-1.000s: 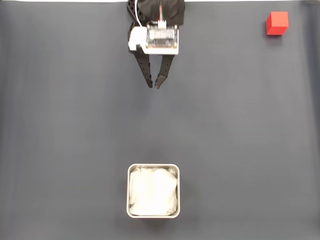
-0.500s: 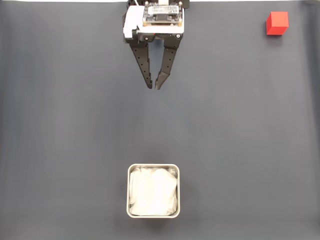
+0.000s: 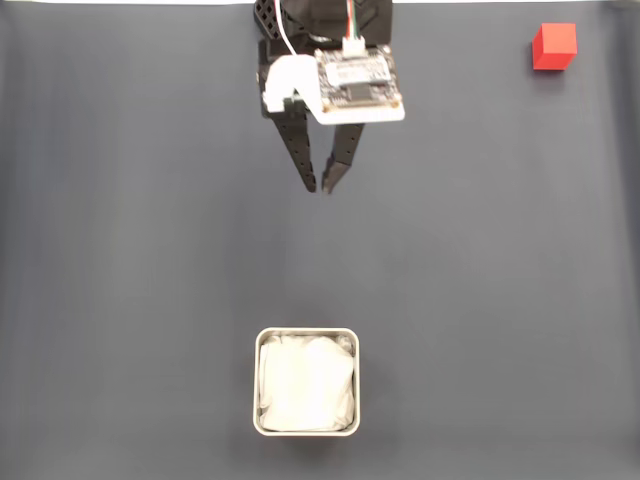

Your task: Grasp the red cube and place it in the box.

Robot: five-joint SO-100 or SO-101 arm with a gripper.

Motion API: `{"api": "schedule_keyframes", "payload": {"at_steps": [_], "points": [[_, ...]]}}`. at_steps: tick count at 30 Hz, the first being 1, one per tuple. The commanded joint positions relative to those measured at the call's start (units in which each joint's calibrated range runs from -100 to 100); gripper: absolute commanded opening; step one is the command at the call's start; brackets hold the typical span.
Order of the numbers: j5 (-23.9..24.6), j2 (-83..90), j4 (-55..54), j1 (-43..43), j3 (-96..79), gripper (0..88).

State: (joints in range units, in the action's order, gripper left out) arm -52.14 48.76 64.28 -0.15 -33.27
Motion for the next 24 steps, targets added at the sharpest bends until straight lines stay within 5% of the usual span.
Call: {"api": "schedule_keyframes", "payload": {"at_steps": [1, 24], "points": [[-0.6, -2.3, 1.0, -1.6, 4.8, 0.0], [1.1, -6.3, 1.0, -9.7, 8.4, 0.0]]}}
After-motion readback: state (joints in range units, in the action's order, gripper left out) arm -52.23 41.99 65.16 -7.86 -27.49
